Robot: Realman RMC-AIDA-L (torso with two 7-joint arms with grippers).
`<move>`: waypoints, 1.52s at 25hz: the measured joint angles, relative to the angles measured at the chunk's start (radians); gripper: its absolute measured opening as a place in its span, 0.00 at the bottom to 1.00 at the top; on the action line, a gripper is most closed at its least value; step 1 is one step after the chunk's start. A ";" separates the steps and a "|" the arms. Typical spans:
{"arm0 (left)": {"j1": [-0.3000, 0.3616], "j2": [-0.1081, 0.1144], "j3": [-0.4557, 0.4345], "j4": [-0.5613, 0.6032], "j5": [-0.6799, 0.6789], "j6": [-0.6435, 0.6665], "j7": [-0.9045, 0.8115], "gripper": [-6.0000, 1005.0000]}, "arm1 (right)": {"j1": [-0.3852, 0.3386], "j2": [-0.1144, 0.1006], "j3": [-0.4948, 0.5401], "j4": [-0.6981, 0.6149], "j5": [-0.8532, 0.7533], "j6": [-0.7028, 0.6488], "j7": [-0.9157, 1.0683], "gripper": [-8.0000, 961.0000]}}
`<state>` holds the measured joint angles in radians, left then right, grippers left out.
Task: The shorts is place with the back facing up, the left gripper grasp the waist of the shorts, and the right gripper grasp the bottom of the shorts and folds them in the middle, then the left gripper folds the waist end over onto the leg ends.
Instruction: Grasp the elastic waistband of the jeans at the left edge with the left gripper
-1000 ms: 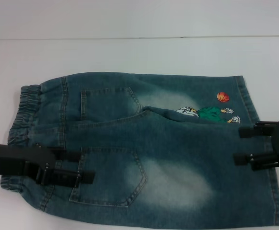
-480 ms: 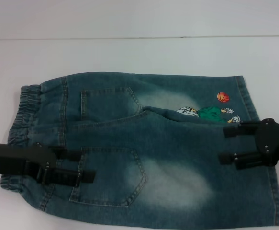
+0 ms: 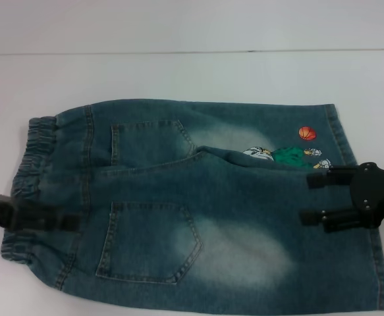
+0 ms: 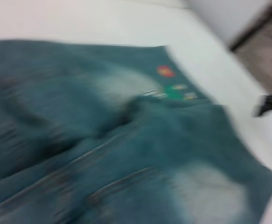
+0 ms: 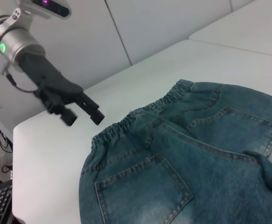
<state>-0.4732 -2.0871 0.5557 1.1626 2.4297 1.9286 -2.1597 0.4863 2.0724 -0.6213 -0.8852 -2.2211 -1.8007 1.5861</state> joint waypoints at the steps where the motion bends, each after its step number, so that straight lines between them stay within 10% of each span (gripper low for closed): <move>1: -0.017 0.011 -0.021 0.000 0.047 0.002 -0.040 0.91 | 0.000 0.000 0.000 0.000 0.000 0.000 0.000 0.96; 11: -0.137 0.064 -0.051 -0.096 0.336 -0.023 -0.335 0.91 | 0.001 0.001 0.000 0.004 0.000 0.014 -0.017 0.96; 38: -0.151 0.076 -0.032 -0.208 0.427 -0.151 -0.378 0.91 | 0.006 0.001 -0.001 0.025 0.000 0.016 -0.054 0.96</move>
<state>-0.6247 -2.0109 0.5238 0.9547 2.8563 1.7777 -2.5375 0.4923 2.0738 -0.6227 -0.8605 -2.2213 -1.7846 1.5325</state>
